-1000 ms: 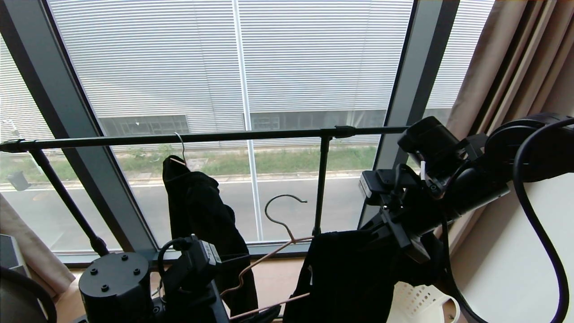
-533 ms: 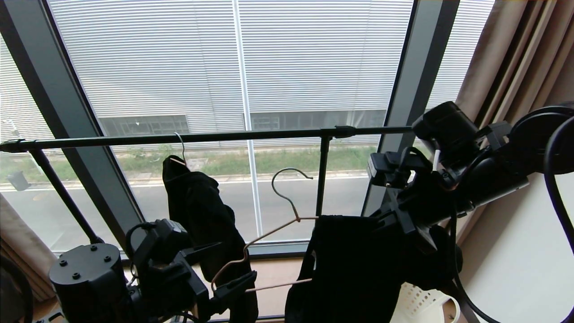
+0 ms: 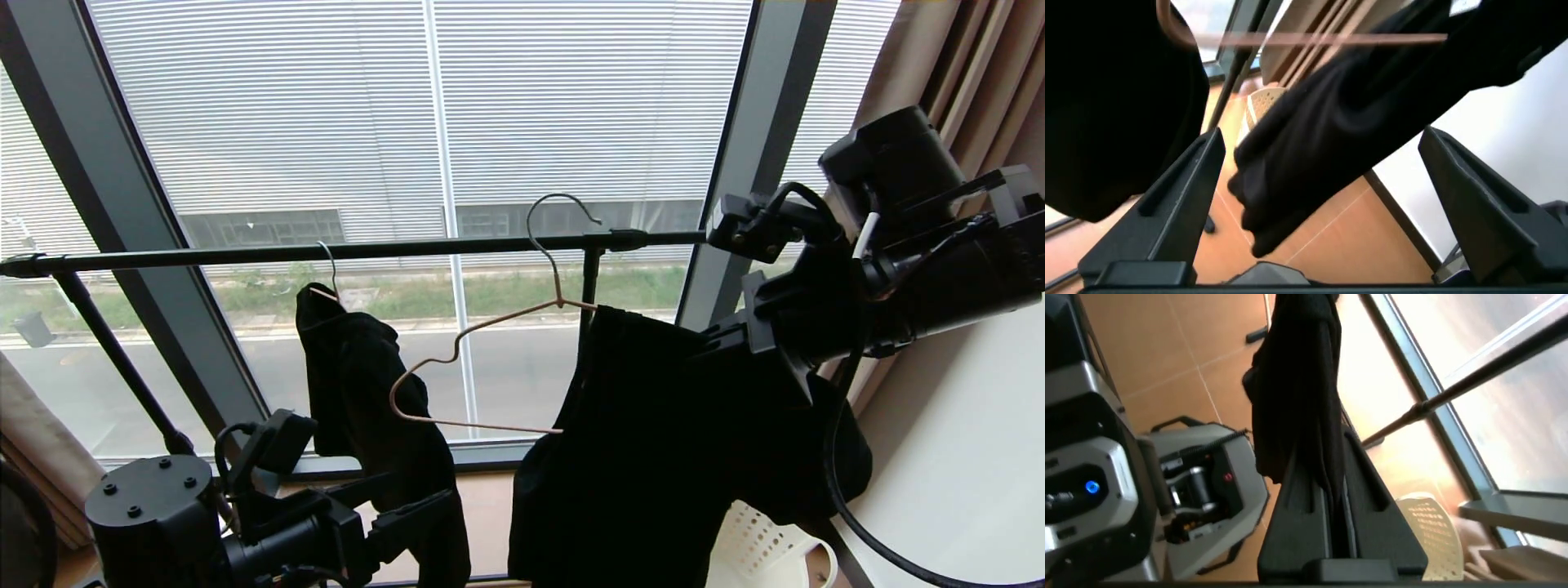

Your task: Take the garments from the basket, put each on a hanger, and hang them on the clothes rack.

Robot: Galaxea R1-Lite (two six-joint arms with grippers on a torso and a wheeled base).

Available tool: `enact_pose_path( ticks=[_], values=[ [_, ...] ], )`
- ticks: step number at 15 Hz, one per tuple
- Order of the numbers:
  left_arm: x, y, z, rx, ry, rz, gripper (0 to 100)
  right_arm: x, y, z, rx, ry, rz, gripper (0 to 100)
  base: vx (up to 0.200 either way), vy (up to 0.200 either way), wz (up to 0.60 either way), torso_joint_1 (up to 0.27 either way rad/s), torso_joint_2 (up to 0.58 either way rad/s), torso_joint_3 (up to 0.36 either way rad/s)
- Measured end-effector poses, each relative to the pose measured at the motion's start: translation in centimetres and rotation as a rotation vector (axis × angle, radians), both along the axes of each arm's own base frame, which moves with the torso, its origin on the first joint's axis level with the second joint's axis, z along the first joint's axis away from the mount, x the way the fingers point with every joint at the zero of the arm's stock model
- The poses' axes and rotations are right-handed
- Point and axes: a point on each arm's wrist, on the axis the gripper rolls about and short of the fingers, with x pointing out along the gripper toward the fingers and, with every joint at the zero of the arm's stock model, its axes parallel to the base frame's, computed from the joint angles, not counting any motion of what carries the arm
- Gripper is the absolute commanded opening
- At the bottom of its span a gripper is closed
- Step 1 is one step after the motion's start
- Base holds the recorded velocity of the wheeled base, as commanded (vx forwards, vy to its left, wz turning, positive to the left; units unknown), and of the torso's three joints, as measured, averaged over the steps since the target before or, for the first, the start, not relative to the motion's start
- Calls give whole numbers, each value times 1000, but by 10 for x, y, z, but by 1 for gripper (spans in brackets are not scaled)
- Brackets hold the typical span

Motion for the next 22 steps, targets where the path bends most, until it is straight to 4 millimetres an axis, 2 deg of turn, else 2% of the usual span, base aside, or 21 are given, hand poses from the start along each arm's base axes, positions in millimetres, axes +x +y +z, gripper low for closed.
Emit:
enact_pose_path(
  ticks=[4,11,15,22],
  values=[
    [15,-18,-6,-3,-7,-42,100,-4,-1,1,34,-58,1,0,0,0,0,0,0,0],
    [41,-45,-8,-19,-39,-74,100,-9,2,-5,61,-44,42,0,0,0,0,0,0,0],
    [43,-50,-8,-24,-47,-84,100,-16,0,-6,86,-56,128,0,0,0,0,0,0,0],
    [38,-62,-14,1,-37,-94,100,-20,0,-1,100,-70,143,0,0,0,0,0,0,0]
  ],
)
